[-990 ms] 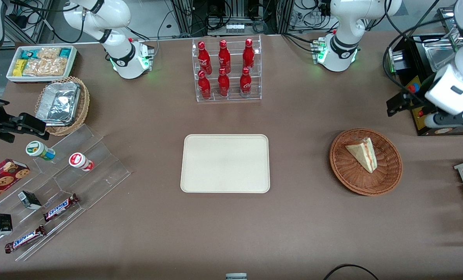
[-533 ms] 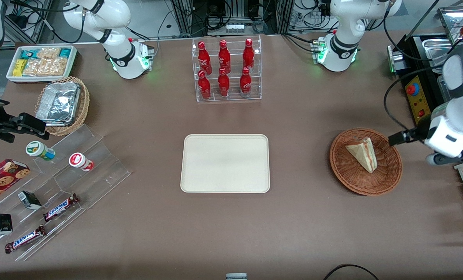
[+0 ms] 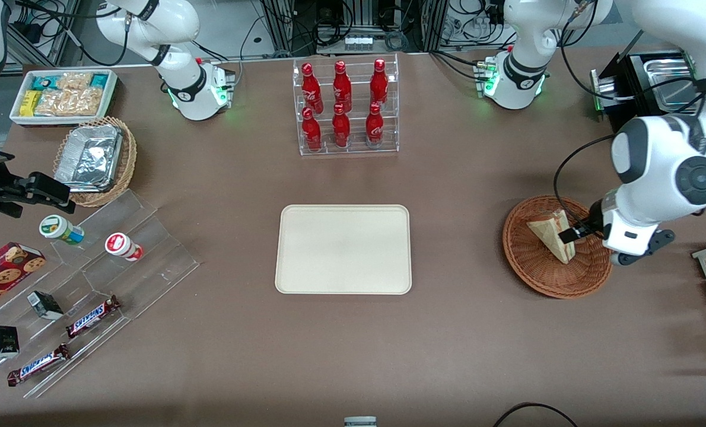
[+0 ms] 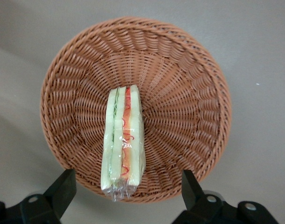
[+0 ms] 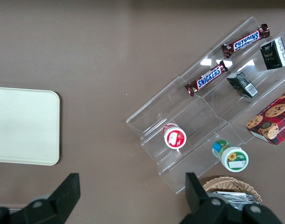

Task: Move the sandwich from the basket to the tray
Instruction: 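Lower the left gripper and close it on the wrapped sandwich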

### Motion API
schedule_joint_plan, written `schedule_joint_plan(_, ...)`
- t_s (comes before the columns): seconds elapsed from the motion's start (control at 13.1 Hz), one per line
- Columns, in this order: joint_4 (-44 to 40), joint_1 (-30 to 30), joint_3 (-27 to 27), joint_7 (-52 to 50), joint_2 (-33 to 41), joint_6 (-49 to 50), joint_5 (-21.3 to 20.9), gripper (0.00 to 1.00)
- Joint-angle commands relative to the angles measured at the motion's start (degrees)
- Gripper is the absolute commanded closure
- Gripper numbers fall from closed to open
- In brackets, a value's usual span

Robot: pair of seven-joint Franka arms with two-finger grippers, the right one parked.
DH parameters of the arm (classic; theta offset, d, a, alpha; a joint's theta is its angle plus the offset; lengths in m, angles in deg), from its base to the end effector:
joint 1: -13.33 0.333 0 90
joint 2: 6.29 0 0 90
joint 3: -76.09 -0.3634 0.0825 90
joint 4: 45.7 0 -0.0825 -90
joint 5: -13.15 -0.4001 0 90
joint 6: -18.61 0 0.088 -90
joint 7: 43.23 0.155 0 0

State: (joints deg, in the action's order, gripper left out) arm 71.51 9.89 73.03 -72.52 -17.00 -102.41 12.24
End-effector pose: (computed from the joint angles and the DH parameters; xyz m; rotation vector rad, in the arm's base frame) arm 0.5837 -0.0030 0.3297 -2.9898 -0.7558 0.1703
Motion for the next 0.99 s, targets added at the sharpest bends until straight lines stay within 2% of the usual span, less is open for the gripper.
schedule_joint_plan(0.0, 8.5, -0.1, 0.1, -2.6, 1.8, -9.7, -1.1, 0.0)
schedule_joint_plan(0.08, 10.3, 0.0, 0.1, -2.7, 1.4, -12.8, -1.0, 0.0)
schedule_joint_plan(0.38, 11.9, 2.3, -0.2, -2.7, 0.7, -13.9, -1.0, 0.0)
schedule_joint_plan(0.91, 14.2, 2.3, -0.2, -2.9, -4.2, -20.7, -0.5, 0.0)
